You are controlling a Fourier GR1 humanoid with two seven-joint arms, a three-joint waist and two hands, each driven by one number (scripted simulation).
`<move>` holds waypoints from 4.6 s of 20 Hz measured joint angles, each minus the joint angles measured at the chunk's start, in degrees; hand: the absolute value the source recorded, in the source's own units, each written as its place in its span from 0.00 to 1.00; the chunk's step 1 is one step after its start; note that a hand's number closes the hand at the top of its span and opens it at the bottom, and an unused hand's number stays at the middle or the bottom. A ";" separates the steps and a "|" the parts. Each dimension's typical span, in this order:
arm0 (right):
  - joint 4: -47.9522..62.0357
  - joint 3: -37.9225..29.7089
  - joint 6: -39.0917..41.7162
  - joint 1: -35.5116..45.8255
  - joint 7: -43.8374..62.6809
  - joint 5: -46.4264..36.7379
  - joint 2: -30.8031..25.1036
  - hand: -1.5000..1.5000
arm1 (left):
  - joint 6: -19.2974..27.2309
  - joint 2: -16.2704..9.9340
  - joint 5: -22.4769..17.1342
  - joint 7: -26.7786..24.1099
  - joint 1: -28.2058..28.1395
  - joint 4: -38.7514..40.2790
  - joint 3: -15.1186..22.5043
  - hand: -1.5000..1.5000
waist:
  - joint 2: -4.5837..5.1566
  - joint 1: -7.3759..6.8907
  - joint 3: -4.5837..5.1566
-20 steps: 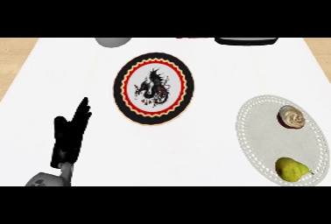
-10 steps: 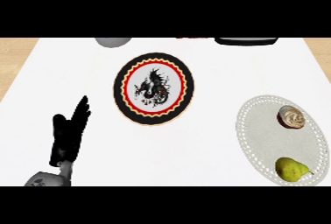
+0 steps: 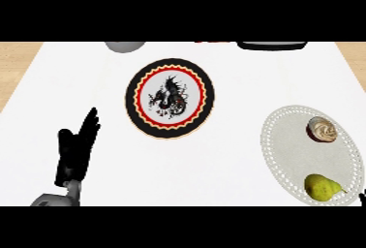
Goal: Pick the pear from the placemat and place it in the plate
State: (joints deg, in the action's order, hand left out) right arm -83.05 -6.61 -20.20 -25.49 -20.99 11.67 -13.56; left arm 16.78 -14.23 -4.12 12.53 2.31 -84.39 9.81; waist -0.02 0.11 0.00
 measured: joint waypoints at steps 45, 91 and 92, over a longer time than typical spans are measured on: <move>8.22 28.53 -8.20 42.34 19.74 -59.37 10.19 1.00 | -8.21 5.81 6.67 1.58 3.95 1.13 -1.19 0.50 | 0.33 -8.82 0.88; 51.78 27.57 -0.99 85.77 25.63 -22.42 13.56 0.00 | -7.00 6.23 6.56 0.06 2.37 2.08 -5.74 0.50 | 0.83 -2.71 -0.13; 50.88 26.16 -1.93 85.07 23.90 -20.54 13.54 0.00 | -6.93 6.33 6.77 -0.11 1.85 1.78 -5.48 0.50 | 0.80 -2.82 -0.13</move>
State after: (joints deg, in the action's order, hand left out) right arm -32.18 19.55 -22.13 59.58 2.91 -8.87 -0.02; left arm 9.85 -7.90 2.65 12.42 4.16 -82.61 4.33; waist 0.78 -2.71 -0.13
